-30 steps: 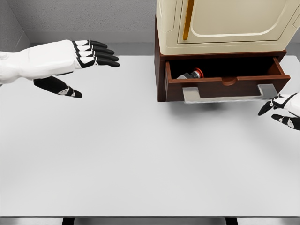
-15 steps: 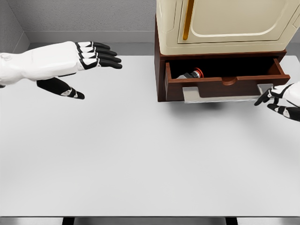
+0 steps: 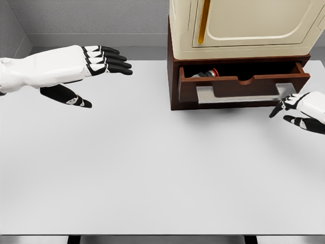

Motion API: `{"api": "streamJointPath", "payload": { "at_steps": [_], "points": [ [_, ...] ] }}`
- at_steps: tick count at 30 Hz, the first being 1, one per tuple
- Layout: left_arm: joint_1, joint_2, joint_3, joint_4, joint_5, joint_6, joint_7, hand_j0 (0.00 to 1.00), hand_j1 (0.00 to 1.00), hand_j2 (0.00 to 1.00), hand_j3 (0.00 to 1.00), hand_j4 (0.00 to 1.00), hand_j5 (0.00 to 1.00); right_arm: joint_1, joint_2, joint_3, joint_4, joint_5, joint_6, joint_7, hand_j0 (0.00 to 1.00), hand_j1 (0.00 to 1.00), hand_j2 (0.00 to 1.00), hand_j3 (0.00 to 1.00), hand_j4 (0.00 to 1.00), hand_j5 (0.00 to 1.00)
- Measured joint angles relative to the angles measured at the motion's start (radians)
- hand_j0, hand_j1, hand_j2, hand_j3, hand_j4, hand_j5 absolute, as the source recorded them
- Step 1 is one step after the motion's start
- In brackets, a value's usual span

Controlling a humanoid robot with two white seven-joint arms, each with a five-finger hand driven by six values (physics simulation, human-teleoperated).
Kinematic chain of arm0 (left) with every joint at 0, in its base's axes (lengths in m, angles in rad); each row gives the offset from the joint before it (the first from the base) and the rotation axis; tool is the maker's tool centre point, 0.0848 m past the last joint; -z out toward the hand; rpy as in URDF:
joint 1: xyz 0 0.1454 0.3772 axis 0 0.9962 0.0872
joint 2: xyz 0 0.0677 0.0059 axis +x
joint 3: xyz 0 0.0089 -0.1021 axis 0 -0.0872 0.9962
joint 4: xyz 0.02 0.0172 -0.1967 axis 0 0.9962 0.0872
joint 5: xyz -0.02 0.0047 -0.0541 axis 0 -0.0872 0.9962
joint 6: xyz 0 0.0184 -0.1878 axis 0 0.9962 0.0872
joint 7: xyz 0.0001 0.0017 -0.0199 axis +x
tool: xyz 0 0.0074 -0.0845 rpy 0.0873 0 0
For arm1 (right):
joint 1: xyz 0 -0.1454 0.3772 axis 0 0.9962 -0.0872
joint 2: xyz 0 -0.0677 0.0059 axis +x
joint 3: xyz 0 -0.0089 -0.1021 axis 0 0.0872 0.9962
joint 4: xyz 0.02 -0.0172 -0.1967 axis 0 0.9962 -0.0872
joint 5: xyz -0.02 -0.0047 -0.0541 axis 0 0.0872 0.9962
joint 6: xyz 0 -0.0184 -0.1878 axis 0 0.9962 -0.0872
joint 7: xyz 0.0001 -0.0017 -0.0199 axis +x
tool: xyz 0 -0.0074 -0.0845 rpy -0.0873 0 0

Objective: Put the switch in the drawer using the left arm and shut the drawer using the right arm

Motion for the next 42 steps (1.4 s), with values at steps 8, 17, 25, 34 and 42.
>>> {"api": "streamJointPath", "payload": {
  "at_steps": [8,17,25,34,42],
  "points": [
    [0.002,0.001,-0.001,0.0,-0.008,0.0,0.0,1.0,1.0,1.0,1.0,1.0,1.0,-0.057,0.003,0.04,0.046,0.01,-0.002,0.0,0.54,0.54,0.54,0.54,0.54,0.54],
    [0.018,-0.02,-0.006,-0.005,-0.018,0.0,0.0,1.0,1.0,1.0,1.0,1.0,1.0,-0.1,0.009,0.068,0.078,0.014,-0.002,0.0,0.54,0.54,0.54,0.54,0.54,0.54],
    [0.018,-0.034,-0.006,-0.009,-0.033,0.0,0.0,1.0,1.0,1.0,1.0,1.0,1.0,-0.149,0.017,0.096,0.098,0.023,-0.002,0.0,0.54,0.54,0.54,0.54,0.54,0.54],
    [0.015,-0.051,-0.006,-0.011,-0.054,0.0,0.0,1.0,1.0,1.0,1.0,1.0,1.0,-0.178,0.023,0.117,0.126,0.028,-0.002,0.0,0.54,0.54,0.54,0.54,0.54,0.54],
    [0.017,-0.067,-0.006,-0.011,-0.07,0.0,0.0,1.0,1.0,1.0,1.0,1.0,1.0,-0.213,0.033,0.125,0.15,0.035,-0.002,0.0,0.54,0.54,0.54,0.54,0.54,0.54]
  ]
}}
